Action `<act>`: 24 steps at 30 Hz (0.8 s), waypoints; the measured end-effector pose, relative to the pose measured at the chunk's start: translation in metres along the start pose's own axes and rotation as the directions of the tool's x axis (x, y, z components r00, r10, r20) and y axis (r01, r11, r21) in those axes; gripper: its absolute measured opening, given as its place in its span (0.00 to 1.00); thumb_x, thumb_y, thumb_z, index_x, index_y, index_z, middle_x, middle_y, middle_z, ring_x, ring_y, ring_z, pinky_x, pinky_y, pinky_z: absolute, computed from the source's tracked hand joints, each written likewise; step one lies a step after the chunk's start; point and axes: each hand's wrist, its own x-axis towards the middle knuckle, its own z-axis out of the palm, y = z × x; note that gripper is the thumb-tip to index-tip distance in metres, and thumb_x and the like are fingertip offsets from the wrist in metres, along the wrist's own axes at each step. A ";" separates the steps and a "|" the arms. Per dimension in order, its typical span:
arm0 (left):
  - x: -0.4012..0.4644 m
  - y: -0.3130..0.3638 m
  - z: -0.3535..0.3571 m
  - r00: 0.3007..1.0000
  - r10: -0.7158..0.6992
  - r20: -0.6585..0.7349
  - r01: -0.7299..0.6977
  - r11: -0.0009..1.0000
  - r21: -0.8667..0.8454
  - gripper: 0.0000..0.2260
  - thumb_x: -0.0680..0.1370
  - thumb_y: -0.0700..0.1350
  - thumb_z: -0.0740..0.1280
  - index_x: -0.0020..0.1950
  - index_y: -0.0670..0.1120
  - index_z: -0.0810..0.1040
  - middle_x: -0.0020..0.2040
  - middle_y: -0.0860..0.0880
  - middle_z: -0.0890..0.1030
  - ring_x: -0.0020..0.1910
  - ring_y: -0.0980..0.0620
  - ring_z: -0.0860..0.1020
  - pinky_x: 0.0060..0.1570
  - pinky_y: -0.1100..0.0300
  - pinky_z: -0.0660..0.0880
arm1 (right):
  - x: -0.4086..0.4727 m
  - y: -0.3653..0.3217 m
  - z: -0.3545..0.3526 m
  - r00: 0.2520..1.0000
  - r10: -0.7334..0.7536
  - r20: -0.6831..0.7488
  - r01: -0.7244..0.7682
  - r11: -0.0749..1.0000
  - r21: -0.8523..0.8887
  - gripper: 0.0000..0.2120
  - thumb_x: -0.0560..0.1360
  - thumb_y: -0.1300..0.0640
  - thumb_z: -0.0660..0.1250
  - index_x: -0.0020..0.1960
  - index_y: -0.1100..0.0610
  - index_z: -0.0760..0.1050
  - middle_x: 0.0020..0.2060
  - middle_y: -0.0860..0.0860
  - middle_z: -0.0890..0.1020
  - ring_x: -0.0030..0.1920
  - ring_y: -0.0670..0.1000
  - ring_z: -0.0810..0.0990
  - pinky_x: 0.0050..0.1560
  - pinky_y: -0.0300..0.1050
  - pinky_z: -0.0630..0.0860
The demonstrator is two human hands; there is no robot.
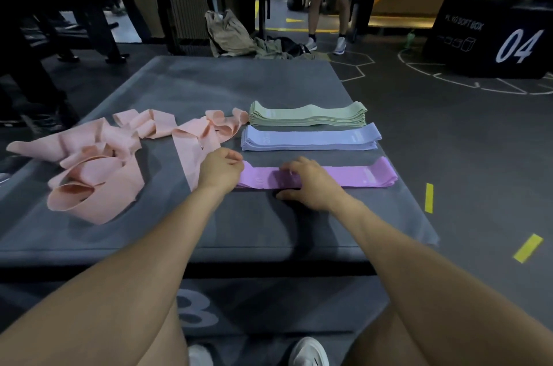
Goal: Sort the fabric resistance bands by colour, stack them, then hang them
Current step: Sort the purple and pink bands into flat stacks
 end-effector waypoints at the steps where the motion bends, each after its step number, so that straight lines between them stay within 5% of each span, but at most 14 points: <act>1: 0.001 -0.001 -0.001 1.000 -0.011 0.008 0.011 1.000 -0.019 0.05 0.74 0.37 0.65 0.47 0.46 0.77 0.46 0.47 0.80 0.44 0.50 0.77 0.46 0.61 0.72 | 0.002 -0.002 0.002 1.000 -0.013 0.004 0.013 1.000 -0.017 0.29 0.69 0.47 0.72 0.67 0.54 0.70 0.61 0.55 0.73 0.62 0.57 0.70 0.63 0.50 0.68; 5: 0.006 -0.005 -0.006 0.998 -0.056 0.030 0.059 0.993 -0.101 0.06 0.74 0.36 0.68 0.41 0.47 0.77 0.46 0.44 0.81 0.43 0.48 0.77 0.43 0.59 0.74 | 0.010 -0.006 0.007 0.999 -0.047 -0.027 0.046 0.997 -0.060 0.25 0.72 0.50 0.70 0.68 0.54 0.70 0.62 0.54 0.74 0.63 0.57 0.71 0.63 0.48 0.68; 9: 0.008 -0.006 -0.007 0.997 -0.065 0.035 0.069 0.989 -0.133 0.09 0.75 0.38 0.67 0.37 0.49 0.75 0.41 0.45 0.80 0.34 0.51 0.74 0.29 0.63 0.67 | 0.014 -0.002 0.007 0.998 -0.057 -0.027 0.056 0.997 -0.053 0.23 0.72 0.51 0.70 0.66 0.54 0.72 0.61 0.55 0.75 0.62 0.57 0.72 0.62 0.48 0.69; 14: 0.008 -0.007 -0.008 0.996 -0.060 0.071 0.072 0.981 -0.180 0.09 0.73 0.35 0.69 0.38 0.47 0.74 0.42 0.42 0.80 0.31 0.52 0.74 0.32 0.62 0.70 | 0.015 0.000 0.005 0.998 -0.058 -0.023 0.057 0.997 -0.047 0.23 0.72 0.51 0.70 0.66 0.54 0.72 0.62 0.54 0.75 0.62 0.57 0.72 0.63 0.47 0.67; 19: 0.007 -0.006 -0.008 0.999 -0.041 0.033 0.045 0.989 -0.140 0.08 0.72 0.35 0.70 0.39 0.46 0.74 0.46 0.40 0.81 0.37 0.47 0.76 0.44 0.55 0.76 | 0.014 0.000 0.003 0.999 -0.050 -0.016 0.049 0.998 -0.048 0.22 0.73 0.52 0.69 0.65 0.54 0.73 0.62 0.54 0.75 0.62 0.57 0.72 0.63 0.49 0.68; 24: 0.006 -0.001 -0.008 0.989 0.138 -0.057 -0.135 0.989 0.053 0.09 0.73 0.39 0.70 0.52 0.40 0.77 0.46 0.47 0.79 0.42 0.52 0.76 0.41 0.67 0.69 | 0.012 -0.001 0.003 0.999 -0.053 0.006 0.054 0.997 -0.063 0.23 0.74 0.51 0.68 0.67 0.53 0.71 0.62 0.55 0.74 0.63 0.57 0.71 0.63 0.49 0.68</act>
